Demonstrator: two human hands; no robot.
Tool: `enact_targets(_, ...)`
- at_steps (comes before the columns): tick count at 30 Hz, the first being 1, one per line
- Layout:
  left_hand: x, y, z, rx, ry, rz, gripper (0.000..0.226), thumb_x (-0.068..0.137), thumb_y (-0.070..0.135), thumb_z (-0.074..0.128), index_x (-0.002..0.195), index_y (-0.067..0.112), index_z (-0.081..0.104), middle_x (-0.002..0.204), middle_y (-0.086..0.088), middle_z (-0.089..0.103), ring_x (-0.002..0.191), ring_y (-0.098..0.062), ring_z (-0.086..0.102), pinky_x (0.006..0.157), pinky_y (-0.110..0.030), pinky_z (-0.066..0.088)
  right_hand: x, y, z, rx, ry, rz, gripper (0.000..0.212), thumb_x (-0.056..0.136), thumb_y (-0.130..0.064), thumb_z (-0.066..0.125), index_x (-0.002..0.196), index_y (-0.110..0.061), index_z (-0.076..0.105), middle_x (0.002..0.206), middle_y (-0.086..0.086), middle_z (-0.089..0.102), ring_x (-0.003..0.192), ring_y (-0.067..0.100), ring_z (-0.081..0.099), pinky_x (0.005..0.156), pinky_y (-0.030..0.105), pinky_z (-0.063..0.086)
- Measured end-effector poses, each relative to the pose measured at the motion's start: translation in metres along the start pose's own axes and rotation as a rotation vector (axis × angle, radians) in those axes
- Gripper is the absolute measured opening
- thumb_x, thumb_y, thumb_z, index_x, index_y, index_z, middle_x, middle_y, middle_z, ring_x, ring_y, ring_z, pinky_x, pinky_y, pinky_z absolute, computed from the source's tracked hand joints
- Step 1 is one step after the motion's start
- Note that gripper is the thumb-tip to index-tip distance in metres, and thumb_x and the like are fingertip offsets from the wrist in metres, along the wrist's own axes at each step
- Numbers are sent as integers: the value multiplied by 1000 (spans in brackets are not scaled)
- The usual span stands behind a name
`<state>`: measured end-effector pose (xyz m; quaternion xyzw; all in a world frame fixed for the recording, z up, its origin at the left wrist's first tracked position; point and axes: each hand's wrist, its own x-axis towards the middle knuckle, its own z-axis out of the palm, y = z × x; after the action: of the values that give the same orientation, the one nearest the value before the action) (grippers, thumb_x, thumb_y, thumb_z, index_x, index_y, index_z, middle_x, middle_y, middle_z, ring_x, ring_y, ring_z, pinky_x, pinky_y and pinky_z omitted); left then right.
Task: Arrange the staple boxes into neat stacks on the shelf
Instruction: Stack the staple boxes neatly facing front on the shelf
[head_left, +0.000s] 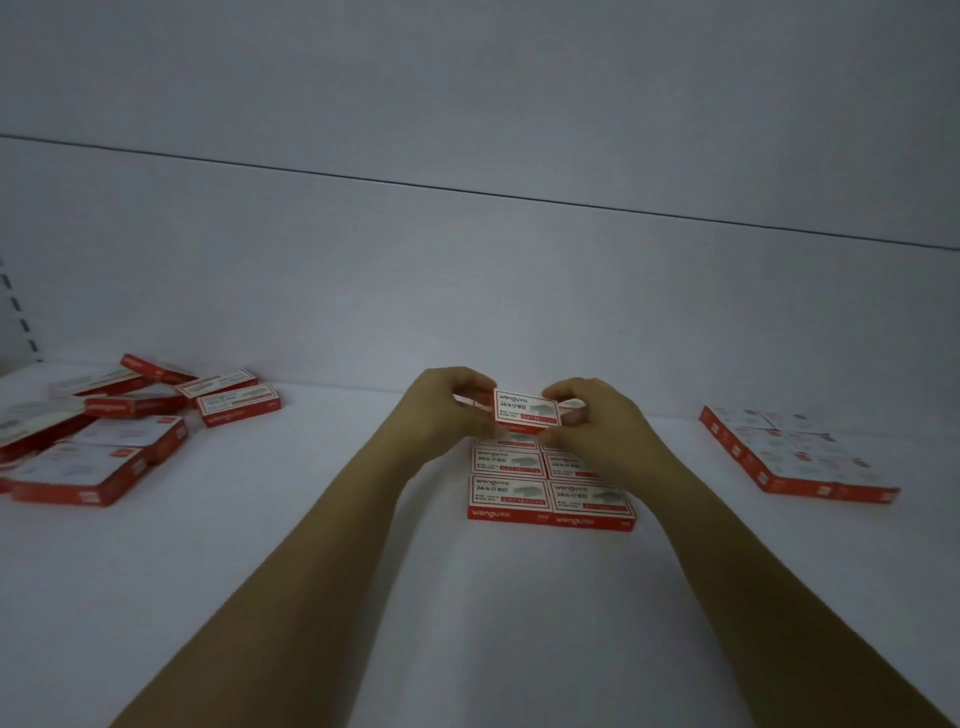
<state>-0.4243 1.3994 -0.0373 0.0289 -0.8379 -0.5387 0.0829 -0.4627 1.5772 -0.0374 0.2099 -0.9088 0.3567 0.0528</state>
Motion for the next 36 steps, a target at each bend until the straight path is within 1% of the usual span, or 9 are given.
enact_targets(3, 13, 2, -2, 175, -22, -59, 50, 73, 8, 77, 120, 9, 59, 115, -4, 62, 95, -18, 58, 79, -25, 43, 8, 1, 3, -122, 12, 18, 40, 87, -16, 64, 125, -17, 52, 119, -2, 47, 78, 1, 51, 58, 5, 39)
enact_targets(5, 23, 2, -5, 274, 27, -90, 50, 74, 11, 77, 120, 6, 59, 116, -8, 62, 98, -20, 56, 82, -26, 43, 15, 1, 6, -177, -4, 35, 42, 87, -17, 64, 127, -16, 52, 125, 3, 48, 92, 9, 51, 75, 15, 41)
enact_targets(8, 34, 0, -9, 354, 56, -136, 48, 76, 13, 76, 119, 2, 59, 118, -12, 61, 104, -25, 57, 88, -29, 44, 28, 0, 9, -259, -54, 70, 45, 87, -18, 64, 129, -13, 51, 127, 6, 50, 107, 18, 54, 86, 25, 43)
enact_targets(16, 53, -17, -5, 231, -42, -156, 33, 79, 26, 73, 96, -3, 70, 98, -18, 70, 85, -25, 63, 87, -36, 50, 60, -6, 21, -246, -16, 96, 35, 84, -13, 66, 119, -10, 61, 117, 9, 60, 99, 20, 60, 82, 25, 48)
enact_targets(20, 63, -20, 2, 243, -30, -130, 27, 83, 28, 69, 98, 6, 73, 88, -9, 71, 72, -16, 59, 64, -22, 45, 65, -7, 28, -263, 5, 66, 26, 85, -9, 62, 110, -7, 68, 106, 11, 67, 90, 22, 65, 82, 31, 54)
enact_targets(23, 67, -20, 6, 283, -14, -119, 23, 86, 26, 67, 98, 8, 73, 84, -7, 69, 65, -11, 55, 53, -14, 37, 65, -6, 28, -261, -16, 41, 18, 87, -10, 60, 101, -7, 72, 92, 10, 70, 77, 20, 67, 70, 28, 56)
enact_targets(28, 73, -21, 6, 326, -37, -113, 22, 88, 22, 64, 103, 8, 71, 94, -7, 71, 67, -10, 57, 53, -14, 38, 66, -2, 27, -273, -27, -9, 21, 91, -15, 58, 107, -10, 70, 94, 7, 70, 67, 11, 57, 59, 14, 44)
enact_targets(33, 76, -16, 6, 367, -75, -136, 23, 89, 18, 62, 106, 5, 69, 102, -11, 71, 81, -18, 63, 73, -23, 47, 75, -6, 31, -379, -48, -3, 21, 89, -10, 58, 105, -5, 70, 107, 12, 63, 90, 24, 63, 83, 34, 53)
enact_targets(36, 75, -14, 10, 440, -55, -155, 23, 91, 19, 59, 106, 3, 66, 102, -11, 68, 91, -23, 64, 76, -26, 47, 79, -10, 31, -469, -92, -2, 21, 87, -12, 61, 105, -7, 70, 110, 11, 58, 94, 24, 60, 81, 30, 50)
